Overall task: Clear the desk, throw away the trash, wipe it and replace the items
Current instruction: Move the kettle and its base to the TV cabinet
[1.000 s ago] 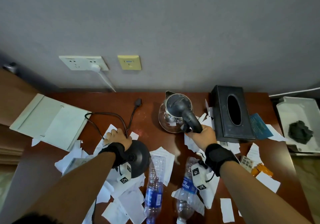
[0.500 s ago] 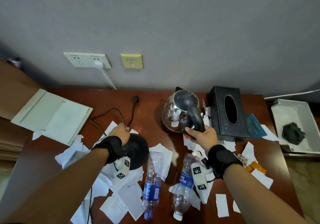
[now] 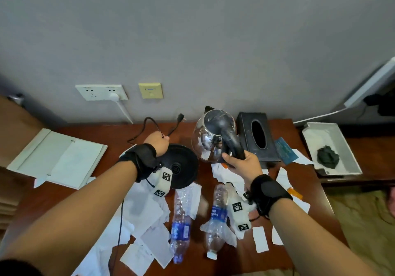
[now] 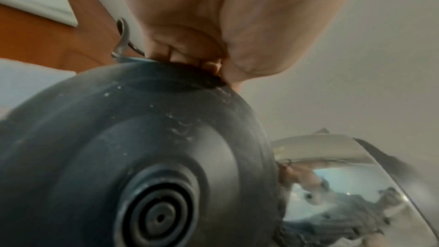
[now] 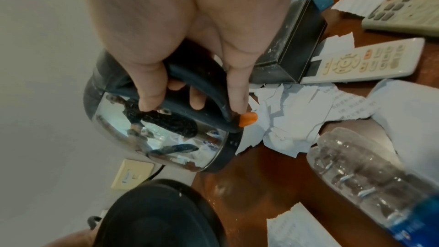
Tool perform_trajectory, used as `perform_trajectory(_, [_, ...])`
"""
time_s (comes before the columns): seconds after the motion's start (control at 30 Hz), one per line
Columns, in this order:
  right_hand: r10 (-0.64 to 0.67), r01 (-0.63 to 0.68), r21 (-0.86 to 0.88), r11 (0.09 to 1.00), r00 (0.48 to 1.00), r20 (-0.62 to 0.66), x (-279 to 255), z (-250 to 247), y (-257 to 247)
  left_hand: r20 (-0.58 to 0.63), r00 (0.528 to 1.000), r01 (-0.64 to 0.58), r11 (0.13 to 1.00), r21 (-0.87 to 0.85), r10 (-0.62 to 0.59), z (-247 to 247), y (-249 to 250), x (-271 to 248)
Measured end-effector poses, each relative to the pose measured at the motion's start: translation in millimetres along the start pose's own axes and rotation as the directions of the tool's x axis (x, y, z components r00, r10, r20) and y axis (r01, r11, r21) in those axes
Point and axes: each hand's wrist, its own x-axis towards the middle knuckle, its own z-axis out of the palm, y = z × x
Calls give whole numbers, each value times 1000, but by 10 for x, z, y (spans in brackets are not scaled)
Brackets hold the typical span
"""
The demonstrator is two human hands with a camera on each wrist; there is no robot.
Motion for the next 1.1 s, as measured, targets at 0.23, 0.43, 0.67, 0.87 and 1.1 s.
perform_trajectory(0.23, [-79, 74, -80, 994, 995, -56, -348, -430, -184, -12, 997, -83, 996, -40, 82, 258, 453, -273])
perform_trajectory(0.43, [-95, 75, -113, 991, 979, -181, -650, -1100, -153, 46, 992, -119, 992, 29, 118, 565, 923, -566])
perform_trajectory(0.67, [-113, 105, -44, 993, 957, -269, -1280, -2149, -6, -12, 981, -196, 979, -65, 195, 1299, 1676, -1243])
perform_trajectory(0.87, [-147, 131, -72, 989, 938, -313, -1794, -3278, 207, 1, 968, -251, 964, -88, 253, 2166, 2299, -1845])
perform_trajectory(1.1, [-132, 150, 28, 988, 931, -340, -2099, -4319, 296, 33, 948, -309, 943, -122, 315, 2986, 3002, -2271])
